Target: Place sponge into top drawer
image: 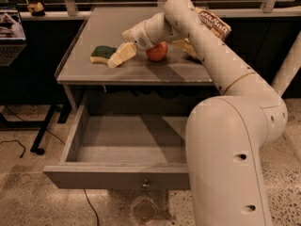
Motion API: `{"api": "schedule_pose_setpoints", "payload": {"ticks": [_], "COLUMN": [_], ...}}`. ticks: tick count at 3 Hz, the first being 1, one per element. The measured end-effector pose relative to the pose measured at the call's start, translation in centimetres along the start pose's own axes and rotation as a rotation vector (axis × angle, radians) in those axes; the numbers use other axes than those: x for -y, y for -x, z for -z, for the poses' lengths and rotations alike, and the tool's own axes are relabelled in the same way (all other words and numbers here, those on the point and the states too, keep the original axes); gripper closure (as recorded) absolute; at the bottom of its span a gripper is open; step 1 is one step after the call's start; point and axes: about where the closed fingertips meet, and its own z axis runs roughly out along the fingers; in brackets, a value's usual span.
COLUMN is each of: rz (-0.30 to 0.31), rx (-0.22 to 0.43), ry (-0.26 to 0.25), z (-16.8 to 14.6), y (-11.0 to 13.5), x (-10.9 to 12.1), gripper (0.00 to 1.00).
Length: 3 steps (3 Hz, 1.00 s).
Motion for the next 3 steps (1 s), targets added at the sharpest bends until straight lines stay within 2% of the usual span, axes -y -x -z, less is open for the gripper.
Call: {"api": "schedule_pose_setpoints", "payload": {"ticks": [1, 3], "rz": [-0.001, -0.032], "rx": [0.0, -0.067], "ry": [0.0, -0.017], "z": [0.0, -1.1], "y": [0.0, -2.2], "x": [0.0, -0.1], "gripper": [0.0, 0.0]}}
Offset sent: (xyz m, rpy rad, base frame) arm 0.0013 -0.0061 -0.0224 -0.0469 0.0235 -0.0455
